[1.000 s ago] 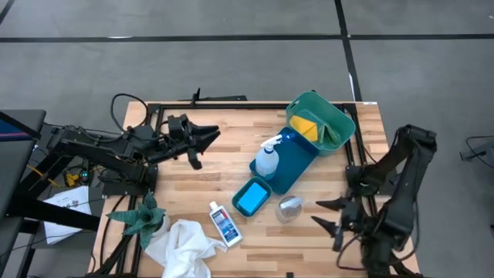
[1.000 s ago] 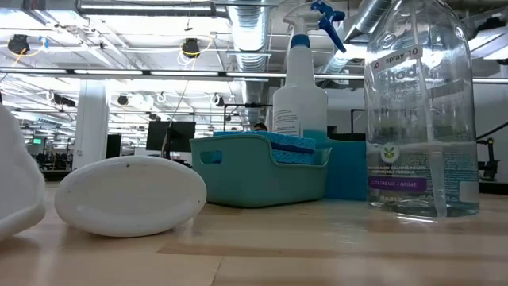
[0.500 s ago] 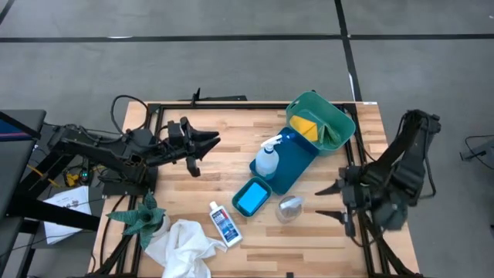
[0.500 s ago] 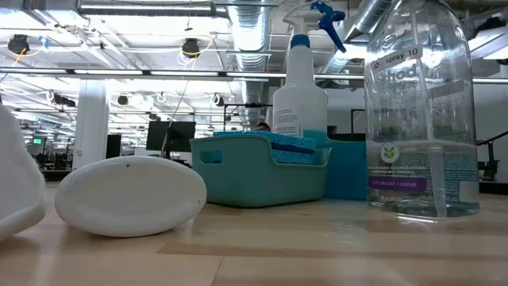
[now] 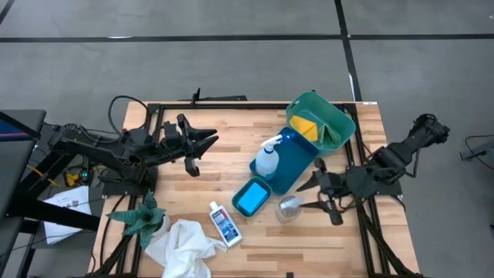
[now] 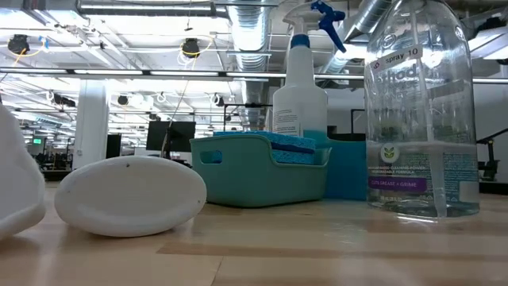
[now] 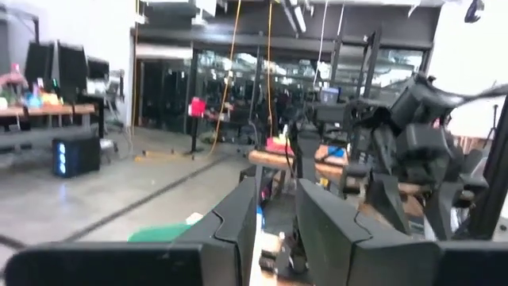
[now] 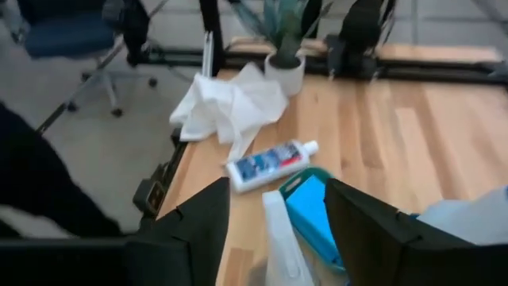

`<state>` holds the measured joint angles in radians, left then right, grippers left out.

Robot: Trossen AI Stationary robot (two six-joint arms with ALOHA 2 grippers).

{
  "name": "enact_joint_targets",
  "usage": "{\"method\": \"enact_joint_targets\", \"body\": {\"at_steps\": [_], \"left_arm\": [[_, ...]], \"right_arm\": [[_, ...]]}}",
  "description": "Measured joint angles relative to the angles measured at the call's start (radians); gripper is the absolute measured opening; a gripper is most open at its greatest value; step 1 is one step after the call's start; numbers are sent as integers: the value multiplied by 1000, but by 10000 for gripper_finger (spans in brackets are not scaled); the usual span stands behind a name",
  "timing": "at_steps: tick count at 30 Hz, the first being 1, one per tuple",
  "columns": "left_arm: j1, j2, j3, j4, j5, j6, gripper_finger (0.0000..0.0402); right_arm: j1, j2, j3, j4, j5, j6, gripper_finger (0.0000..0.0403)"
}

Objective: Pick & Place Kitchen Items
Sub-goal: Put the transparent spray bottle into the blue bin

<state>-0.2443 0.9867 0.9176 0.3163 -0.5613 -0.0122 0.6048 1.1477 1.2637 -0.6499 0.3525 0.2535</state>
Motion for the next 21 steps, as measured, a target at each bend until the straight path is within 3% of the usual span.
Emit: {"method": "enact_joint_targets", "body": {"at_steps": [5,10,21], "left_arm": [[0,-14,0,47,0,71,87],[1,-28,0,46,0,91,87],[0,-36,0,40,0,138,87]], "right_arm": [[-56,88,96,-128,-106,-3,175],[-81,162,171,-213,-138,-3,164],[-82,260,219,-315,-172,8,194]]}}
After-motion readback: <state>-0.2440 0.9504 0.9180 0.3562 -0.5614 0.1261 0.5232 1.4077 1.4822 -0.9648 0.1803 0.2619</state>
